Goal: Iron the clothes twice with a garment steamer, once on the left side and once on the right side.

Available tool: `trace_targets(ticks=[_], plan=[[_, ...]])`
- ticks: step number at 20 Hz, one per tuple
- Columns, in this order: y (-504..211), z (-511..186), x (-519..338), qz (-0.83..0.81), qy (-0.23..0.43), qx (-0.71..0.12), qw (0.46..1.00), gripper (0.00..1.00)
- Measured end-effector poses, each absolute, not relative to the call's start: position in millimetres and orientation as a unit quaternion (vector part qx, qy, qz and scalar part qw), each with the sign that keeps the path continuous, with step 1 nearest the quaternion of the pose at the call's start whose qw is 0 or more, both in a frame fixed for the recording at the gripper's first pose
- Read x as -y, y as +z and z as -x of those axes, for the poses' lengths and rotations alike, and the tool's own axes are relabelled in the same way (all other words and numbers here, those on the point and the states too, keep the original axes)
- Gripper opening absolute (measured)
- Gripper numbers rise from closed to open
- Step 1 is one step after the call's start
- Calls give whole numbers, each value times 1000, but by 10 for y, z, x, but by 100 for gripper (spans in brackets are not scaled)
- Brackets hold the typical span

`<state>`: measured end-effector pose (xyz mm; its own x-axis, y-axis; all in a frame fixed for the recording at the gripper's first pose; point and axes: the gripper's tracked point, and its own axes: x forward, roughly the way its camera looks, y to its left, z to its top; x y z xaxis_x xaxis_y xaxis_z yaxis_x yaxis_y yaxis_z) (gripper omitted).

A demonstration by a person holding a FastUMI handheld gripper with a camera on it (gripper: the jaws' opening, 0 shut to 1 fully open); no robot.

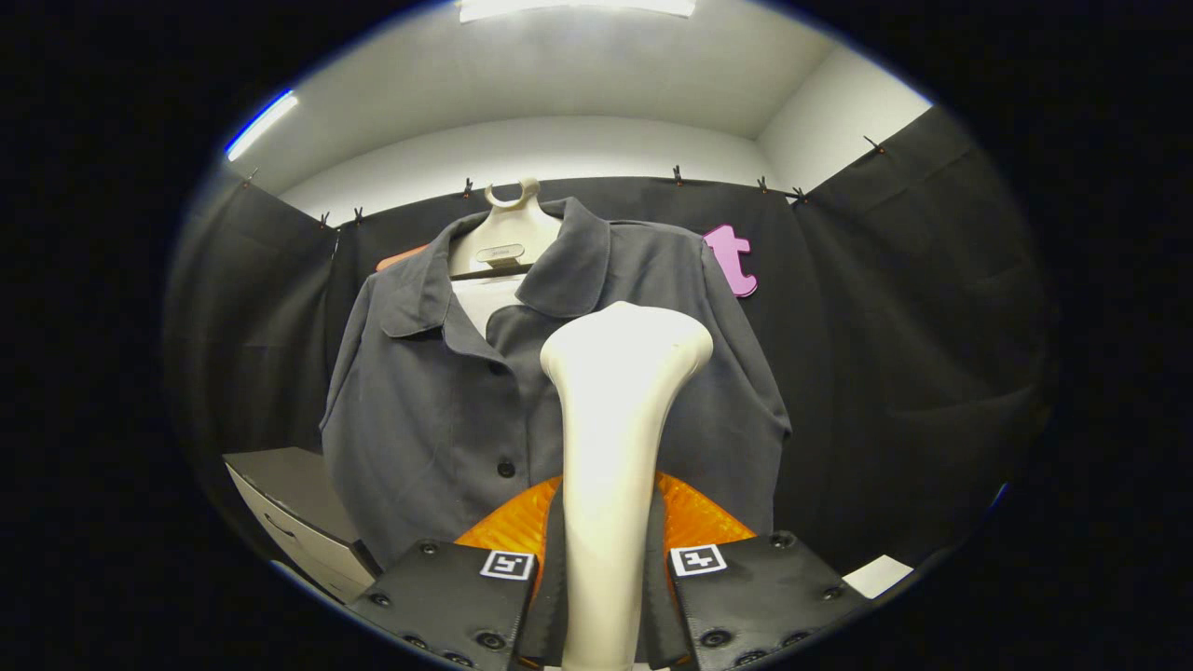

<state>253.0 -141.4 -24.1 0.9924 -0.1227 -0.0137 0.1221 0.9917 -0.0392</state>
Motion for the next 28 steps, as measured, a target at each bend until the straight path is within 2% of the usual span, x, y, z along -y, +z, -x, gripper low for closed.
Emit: trace_targets(ticks=[20, 28], plan=[[-1205, -2207, 1562, -5, -73, -78, 994, 39], [-2037, -1913, 1541, -24, -84, -136, 987, 39]])
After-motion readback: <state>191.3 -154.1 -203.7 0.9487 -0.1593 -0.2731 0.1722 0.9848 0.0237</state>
